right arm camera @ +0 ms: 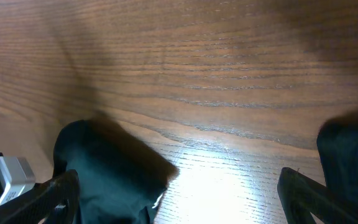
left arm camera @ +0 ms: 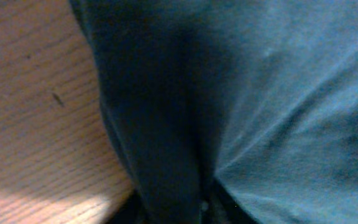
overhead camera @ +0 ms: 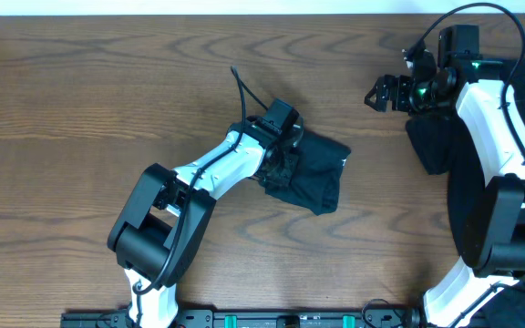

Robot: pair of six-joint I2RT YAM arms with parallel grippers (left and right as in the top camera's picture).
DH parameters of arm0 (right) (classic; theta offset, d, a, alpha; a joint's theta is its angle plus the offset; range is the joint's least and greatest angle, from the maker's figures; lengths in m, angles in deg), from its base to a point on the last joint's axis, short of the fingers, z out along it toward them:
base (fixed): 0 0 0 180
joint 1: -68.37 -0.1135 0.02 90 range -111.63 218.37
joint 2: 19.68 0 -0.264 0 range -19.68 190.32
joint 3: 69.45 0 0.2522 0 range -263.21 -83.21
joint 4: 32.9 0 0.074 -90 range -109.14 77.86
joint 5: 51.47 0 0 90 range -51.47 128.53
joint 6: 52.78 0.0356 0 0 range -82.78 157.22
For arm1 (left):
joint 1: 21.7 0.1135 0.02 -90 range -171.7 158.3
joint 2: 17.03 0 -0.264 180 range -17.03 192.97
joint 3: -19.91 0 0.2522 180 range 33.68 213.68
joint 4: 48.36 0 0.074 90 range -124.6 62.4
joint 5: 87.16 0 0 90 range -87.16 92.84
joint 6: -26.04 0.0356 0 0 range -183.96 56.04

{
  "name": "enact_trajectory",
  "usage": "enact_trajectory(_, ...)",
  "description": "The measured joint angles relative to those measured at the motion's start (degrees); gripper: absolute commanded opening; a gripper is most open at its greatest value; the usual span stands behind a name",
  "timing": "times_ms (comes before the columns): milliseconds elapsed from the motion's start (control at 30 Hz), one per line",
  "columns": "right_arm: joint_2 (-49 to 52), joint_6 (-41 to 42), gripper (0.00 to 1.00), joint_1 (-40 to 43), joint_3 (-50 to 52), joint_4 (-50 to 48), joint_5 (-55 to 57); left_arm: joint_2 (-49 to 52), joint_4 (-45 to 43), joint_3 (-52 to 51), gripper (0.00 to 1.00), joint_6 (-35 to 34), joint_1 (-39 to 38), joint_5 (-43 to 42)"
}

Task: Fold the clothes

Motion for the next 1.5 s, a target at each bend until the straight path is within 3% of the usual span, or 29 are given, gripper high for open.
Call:
enact_trajectory(100, 0.0, 0.0, 0.99, 0.0, 0.0, 0.0, 0.0, 0.0, 0.0, 0.0, 0.06, -0.3, 0.0, -0.1)
enact_trajectory(533, 0.0, 0.0, 0.99, 0.0, 0.0, 0.0, 0.0, -0.2, 0.8, 0.3, 0.06, -0.3, 0.3, 0.1)
enact_trajectory(900, 0.0, 0.0, 0.99, 0.0, 0.0, 0.0, 0.0, -4.7, 5.4, 2.1, 0.06, 0.1, 4.5, 6.9)
enact_trajectory(1500, 0.0, 0.0, 0.99, 0.0, 0.0, 0.0, 0.0, -10.8, 7.9, 2.5, 0.06, 14.1, 16.4, 26.0)
